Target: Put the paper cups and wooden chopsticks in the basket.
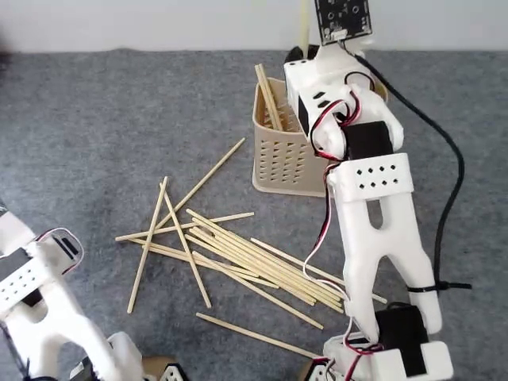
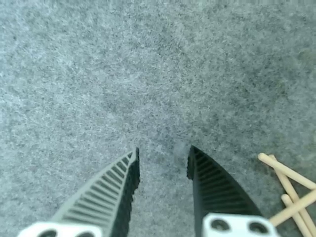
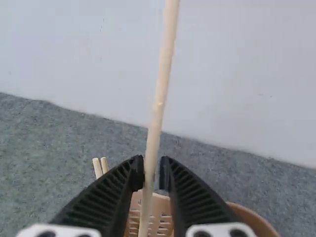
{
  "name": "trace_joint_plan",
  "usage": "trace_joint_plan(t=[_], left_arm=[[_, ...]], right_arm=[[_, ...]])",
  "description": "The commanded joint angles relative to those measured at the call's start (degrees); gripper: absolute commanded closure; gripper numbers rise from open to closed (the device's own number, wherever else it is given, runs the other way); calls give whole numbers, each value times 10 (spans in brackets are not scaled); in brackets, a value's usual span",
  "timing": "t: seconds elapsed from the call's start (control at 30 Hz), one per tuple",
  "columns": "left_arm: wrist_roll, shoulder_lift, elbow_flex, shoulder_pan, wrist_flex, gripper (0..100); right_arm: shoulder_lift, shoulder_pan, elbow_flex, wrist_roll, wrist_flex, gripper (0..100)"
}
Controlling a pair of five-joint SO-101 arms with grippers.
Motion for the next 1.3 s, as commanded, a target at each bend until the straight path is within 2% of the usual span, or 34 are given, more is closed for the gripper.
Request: trace_joint_plan(t=[0.0,0.1,0.23,0.53,0.67,0.93,1.07,1.27], left_arm=[[4,-7,-4,5,-9,842],[4,-7,-5,5,-9,842],[4,-7,-5,5,-9,842],[4,-7,-5,5,-9,842],[4,-7,-5,5,-9,842],[4,-7,-5,5,-9,842],[4,-7,-5,5,-9,842],[4,-6,-5,5,-9,842]], right_arm=[[-35,4,4,-6,-7,838],[-74,-7,4,-4,-5,857],[-131,-29,-4,-2,48,873],[-152,-118,-59,13,359,876],[-130,-174,-30,16,443,873],[14,-213,72,17,413,872],[102,-247,72,32,397,868],[191,-283,60,41,378,801]])
